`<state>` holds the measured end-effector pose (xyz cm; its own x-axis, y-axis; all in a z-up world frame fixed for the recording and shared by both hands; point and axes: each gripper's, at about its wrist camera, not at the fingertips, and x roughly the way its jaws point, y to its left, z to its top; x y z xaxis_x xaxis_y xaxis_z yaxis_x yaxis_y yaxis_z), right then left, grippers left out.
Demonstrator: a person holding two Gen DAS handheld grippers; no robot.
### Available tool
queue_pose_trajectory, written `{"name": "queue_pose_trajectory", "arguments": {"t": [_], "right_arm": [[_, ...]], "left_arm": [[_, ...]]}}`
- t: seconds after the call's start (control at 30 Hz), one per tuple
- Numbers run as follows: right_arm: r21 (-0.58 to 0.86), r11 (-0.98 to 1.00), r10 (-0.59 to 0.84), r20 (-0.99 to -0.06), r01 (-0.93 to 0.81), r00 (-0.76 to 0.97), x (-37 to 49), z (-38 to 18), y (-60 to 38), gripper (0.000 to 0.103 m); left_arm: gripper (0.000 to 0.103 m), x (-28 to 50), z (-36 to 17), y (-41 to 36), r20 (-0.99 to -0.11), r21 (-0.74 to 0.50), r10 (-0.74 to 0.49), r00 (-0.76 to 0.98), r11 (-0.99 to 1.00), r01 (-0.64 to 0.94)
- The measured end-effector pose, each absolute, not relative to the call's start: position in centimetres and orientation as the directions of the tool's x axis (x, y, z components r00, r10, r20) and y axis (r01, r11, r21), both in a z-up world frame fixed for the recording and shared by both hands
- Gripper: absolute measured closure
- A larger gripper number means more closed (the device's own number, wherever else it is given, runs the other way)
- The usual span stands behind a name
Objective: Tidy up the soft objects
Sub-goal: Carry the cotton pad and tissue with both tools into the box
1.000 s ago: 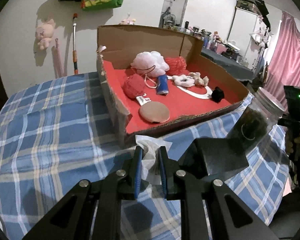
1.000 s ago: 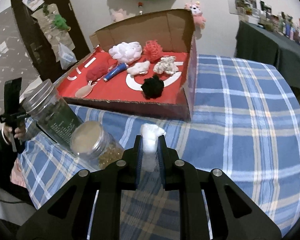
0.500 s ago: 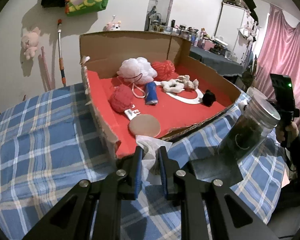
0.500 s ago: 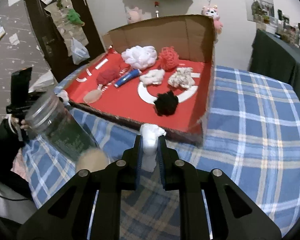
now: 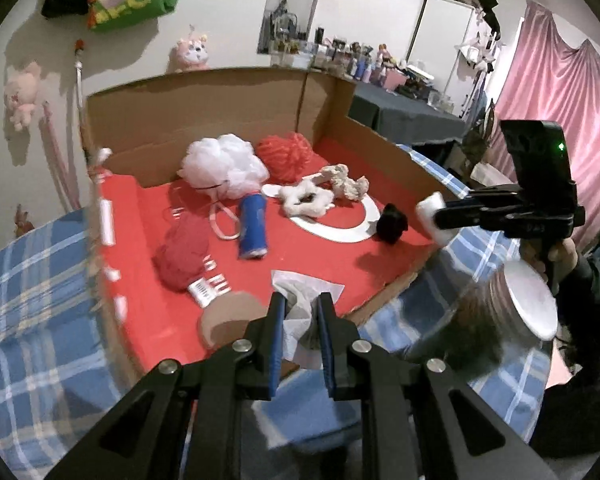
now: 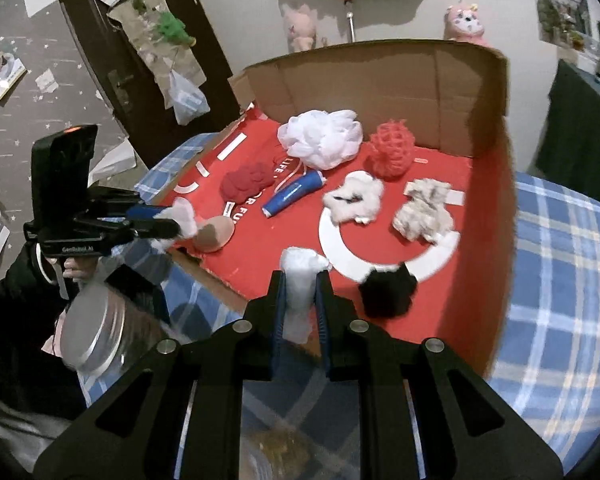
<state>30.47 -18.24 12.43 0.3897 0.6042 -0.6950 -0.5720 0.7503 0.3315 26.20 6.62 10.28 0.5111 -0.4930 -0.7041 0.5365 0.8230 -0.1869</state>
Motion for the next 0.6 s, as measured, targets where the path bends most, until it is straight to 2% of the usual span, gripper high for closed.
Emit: {"name": "queue_pose_trajectory", "arguments": {"t": [0.2,0.43,0.6], "right_arm": [[0.333,0.757,0.568,-0.761,-0.562,0.314,33.8,11.9,-15.9,0.089],[0.292,0.795,0.476,-0.844,-0.532,0.247,36.4,9.9,-13.6,0.089],[0.284,0.809,0.447,-0.866,-0.516,0.225,37.3,9.0,-12.8,0.089]], "left_arm": [[0.086,29.3,10.1,3.7,-0.75,-0.229,-0.502,0.43,0.808,0.543],[0.086,31.8,8.7,0.7,-0.822,-0.2,-0.436,0.367,0.824,0.531],[0.086,33.2,7.6,-0.5,-0.861,-0.176,-0.386,0.33,0.836,0.519]]}}
